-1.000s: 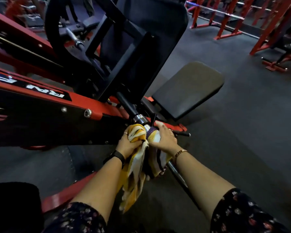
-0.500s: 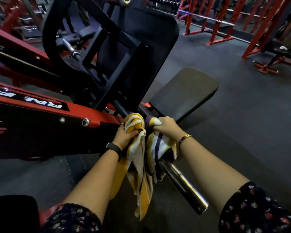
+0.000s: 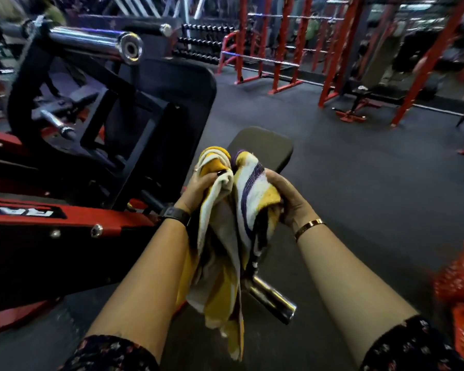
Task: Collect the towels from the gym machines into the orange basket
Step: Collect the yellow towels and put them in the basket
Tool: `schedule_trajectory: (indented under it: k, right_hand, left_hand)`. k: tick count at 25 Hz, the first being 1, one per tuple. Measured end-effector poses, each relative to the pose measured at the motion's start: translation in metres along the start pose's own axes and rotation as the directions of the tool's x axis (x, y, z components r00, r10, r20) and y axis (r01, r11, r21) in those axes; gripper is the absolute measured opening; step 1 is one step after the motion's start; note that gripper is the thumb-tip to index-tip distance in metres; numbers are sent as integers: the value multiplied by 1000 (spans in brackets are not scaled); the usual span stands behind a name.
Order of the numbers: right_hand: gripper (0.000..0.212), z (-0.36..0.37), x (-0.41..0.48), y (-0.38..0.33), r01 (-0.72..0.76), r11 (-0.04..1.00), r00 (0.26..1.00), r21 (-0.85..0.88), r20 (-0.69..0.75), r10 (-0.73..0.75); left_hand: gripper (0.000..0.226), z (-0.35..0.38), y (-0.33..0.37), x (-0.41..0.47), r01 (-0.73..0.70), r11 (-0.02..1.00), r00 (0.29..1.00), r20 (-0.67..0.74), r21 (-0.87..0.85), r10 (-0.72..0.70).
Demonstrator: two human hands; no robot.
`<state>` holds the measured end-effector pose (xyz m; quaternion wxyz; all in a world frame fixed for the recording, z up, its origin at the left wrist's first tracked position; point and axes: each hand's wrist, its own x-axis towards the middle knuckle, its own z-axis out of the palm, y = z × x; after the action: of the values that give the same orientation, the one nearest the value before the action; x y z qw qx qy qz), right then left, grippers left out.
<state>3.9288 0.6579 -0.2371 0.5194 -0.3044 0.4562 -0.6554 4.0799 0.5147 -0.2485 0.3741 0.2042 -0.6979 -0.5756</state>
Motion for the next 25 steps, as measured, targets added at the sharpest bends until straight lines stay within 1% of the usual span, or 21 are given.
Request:
schedule_trajectory:
  k: [1,2,4,5,6,7,9,10,11,12,14,15,17,19,20,22,23,24,25]
  right_hand:
    - [73,-8,-12,-5,69,998,998,-9,2,-69]
    - [84,-17,-24,-11,117,993,993,-16,-25,-118]
    - [100,-32,-52,-22,148,989,986,30,-85,-145]
    - [105,-41,-66,-29,186,982,977,27,-110,-182]
    - [107,-50,-80,-37,206,979,968,-5,-143,-204]
    - [108,-59,-95,-46,224,971,953,-87,-191,-237]
    - [111,-76,-117,-60,302,922,899,-244,-250,-360]
    - [114,-86,-130,-68,319,907,872,-274,-291,-394]
    - [115,-98,-144,-75,337,898,844,-284,-332,-421]
    - [109,-112,-157,-81,348,894,829,-281,-354,-434]
    - [71,-139,-186,-90,345,892,803,-291,-400,-442]
    - [59,-154,-199,-93,349,896,804,-275,-403,-437]
    - [54,-176,-226,-97,341,895,780,-287,-445,-439]
    - [38,-197,-252,-102,326,897,725,-298,-530,-440]
    - [33,-207,-265,-104,326,896,693,-302,-567,-444]
    - [24,-225,-292,-108,289,906,654,-309,-627,-423]
    - [11,-236,-301,-108,265,910,643,-319,-645,-413]
    - [10,-248,-309,-107,244,911,636,-332,-655,-409]
    - [16,-258,-316,-107,223,923,629,-314,-677,-382]
  left_hand:
    - [11,15,9,4,-18,999,999,28,-26,19]
    - [12,35,17,9,-45,998,996,70,-49,49]
    - [28,80,34,17,-136,990,979,151,-40,140]
    - [32,104,42,19,-169,985,969,177,-47,174]
    - [32,127,47,22,-173,982,960,210,-75,185]
    - [30,151,49,25,-178,979,955,222,-102,197]
    - [18,192,53,22,-162,976,953,232,-145,193]
    - [12,216,56,19,-142,973,950,252,-182,186]
    - [14,238,61,15,-112,973,950,267,-200,164]
    - [19,261,65,11,-88,970,944,292,-226,154]
    - [26,305,69,3,-64,968,927,346,-244,148]
    - [39,326,70,-3,-33,970,923,365,-240,121]
    - [66,361,66,-16,52,975,919,393,-216,38]
    - [77,394,62,-30,106,970,893,451,-217,4]
    - [79,411,58,-35,128,967,874,485,-221,-5]
    - [76,441,59,-42,153,963,836,548,-220,-8]
    - [73,456,59,-45,158,963,822,569,-217,-7]
    - [71,470,57,-47,166,961,811,585,-220,-6]
    - [70,482,56,-51,173,959,806,593,-223,-7]
